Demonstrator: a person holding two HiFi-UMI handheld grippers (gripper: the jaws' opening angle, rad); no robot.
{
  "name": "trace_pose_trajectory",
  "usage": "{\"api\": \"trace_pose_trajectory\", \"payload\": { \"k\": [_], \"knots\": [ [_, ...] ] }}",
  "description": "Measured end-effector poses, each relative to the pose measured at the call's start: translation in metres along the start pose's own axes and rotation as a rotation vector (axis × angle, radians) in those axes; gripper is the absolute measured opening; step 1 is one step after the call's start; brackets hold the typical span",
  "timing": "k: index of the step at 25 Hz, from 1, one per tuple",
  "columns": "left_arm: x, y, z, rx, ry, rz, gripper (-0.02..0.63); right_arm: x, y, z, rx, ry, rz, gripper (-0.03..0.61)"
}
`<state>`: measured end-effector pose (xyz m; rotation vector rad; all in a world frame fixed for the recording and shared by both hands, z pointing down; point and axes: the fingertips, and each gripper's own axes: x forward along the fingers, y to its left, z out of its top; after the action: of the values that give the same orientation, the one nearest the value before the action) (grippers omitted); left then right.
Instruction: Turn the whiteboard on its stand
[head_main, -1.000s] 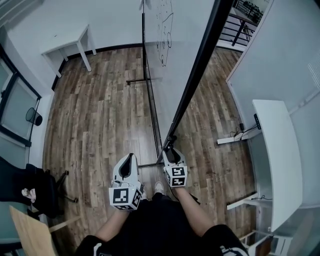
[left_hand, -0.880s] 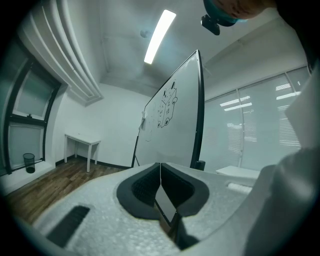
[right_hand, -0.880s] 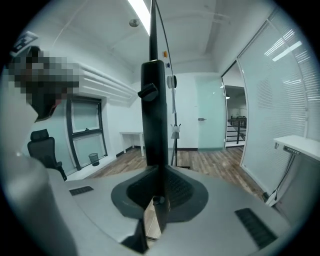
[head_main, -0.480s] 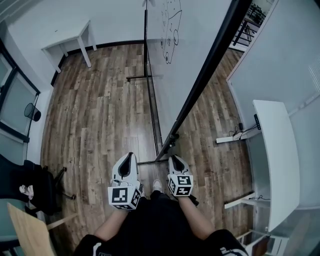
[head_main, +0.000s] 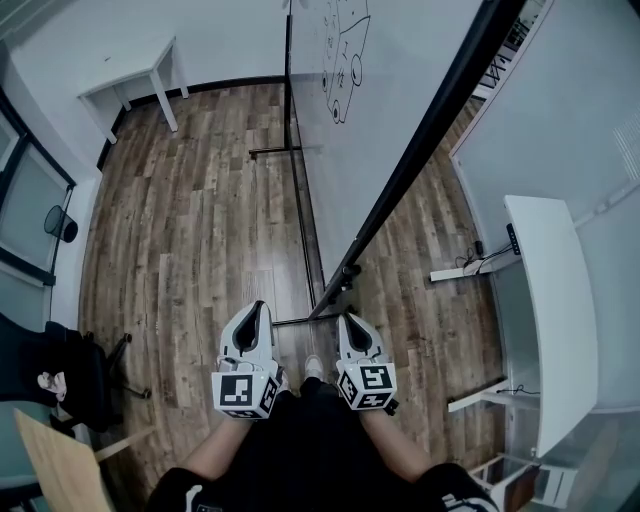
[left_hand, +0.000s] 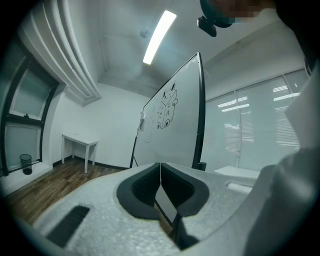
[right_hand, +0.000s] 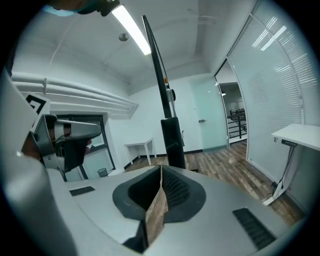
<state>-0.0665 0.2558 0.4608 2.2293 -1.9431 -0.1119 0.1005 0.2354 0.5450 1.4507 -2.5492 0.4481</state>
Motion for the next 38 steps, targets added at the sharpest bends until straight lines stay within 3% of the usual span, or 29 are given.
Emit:
{"api": "trace_pose_trajectory", "payload": {
  "k": [12, 38],
  "knots": [
    [-0.012, -0.015, 0.01, -0.03, -0.01, -0.037, 0.02, -0.038, 0.028, 0.07, -0.01, -0.16, 0.055, 0.02],
    [-0.013, -0.015, 0.004, -0.024, 0.001, -0.052, 0.02, -0.04, 0.045, 0.067, -0.058, -0.206, 0.101, 0.014]
  ]
}}
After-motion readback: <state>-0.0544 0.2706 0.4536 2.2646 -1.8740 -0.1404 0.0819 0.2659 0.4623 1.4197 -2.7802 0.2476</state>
